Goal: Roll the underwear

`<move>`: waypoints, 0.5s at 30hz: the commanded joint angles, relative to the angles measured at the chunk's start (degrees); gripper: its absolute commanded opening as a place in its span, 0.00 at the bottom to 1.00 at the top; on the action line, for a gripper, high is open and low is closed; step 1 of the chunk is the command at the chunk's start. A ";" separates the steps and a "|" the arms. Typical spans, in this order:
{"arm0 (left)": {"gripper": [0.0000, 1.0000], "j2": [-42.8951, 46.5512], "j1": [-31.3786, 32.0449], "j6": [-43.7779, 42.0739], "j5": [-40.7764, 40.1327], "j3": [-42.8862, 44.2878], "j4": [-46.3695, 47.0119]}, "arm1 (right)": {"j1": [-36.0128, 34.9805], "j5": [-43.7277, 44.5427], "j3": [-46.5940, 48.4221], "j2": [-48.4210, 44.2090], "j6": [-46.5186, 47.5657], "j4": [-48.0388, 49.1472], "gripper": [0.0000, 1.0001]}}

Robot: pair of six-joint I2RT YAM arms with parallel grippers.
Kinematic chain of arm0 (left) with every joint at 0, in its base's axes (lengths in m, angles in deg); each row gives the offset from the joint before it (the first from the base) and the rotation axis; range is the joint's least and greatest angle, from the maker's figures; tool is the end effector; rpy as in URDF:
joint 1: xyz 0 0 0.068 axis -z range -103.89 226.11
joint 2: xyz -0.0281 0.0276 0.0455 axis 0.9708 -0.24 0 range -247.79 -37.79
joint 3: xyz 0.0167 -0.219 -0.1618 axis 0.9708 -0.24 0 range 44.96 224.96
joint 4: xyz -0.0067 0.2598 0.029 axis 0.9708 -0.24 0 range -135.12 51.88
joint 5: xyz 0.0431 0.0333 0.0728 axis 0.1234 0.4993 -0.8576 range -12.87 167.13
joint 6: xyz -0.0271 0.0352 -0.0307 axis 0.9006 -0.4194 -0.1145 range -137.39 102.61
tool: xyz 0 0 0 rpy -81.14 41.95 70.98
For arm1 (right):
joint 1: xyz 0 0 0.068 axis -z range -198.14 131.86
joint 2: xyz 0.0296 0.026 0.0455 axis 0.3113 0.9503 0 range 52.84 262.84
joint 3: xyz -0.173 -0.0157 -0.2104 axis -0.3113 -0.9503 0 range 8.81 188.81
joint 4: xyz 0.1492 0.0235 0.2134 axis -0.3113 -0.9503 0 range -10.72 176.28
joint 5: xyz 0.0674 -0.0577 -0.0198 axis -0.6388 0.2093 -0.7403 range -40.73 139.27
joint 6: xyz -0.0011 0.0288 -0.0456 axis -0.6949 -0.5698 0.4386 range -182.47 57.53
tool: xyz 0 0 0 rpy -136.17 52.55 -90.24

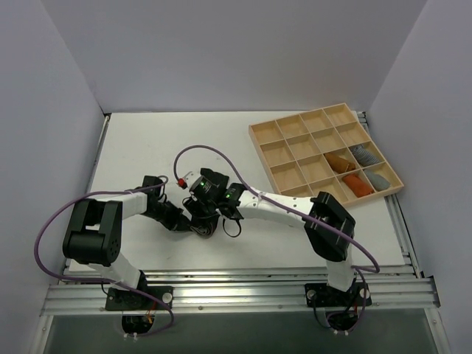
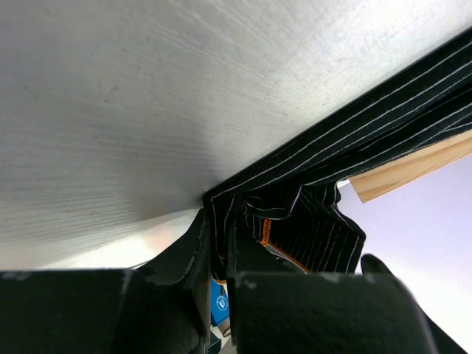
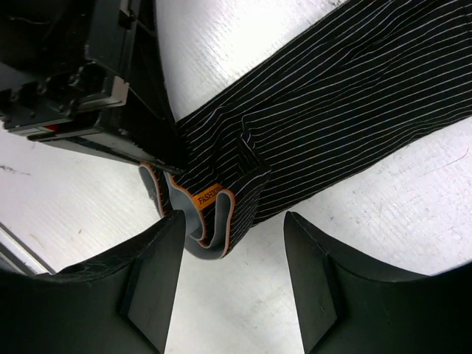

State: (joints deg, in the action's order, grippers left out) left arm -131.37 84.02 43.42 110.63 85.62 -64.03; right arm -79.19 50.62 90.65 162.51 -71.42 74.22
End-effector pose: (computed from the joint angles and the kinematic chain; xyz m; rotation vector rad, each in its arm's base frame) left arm 0.2471 -0.0540 0.1159 1.1912 -2.5819 0.8629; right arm 0.2125 0.3827 0.2304 -1.0175 2.1105 0.6057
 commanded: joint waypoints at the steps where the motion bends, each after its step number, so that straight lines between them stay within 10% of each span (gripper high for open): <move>1: 0.02 -0.64 0.18 -0.96 -0.89 1.79 -0.90 | 0.06 2.17 0.16 1.51 -0.37 0.36 0.51; 15: 0.31 1.82 0.18 -0.17 -0.62 2.49 -1.68 | -0.99 -3.89 0.78 5.38 -1.07 3.52 0.11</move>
State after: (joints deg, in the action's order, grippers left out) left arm -131.35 84.04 43.36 110.56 86.21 -64.75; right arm -79.39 49.02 90.67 168.04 -71.73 76.28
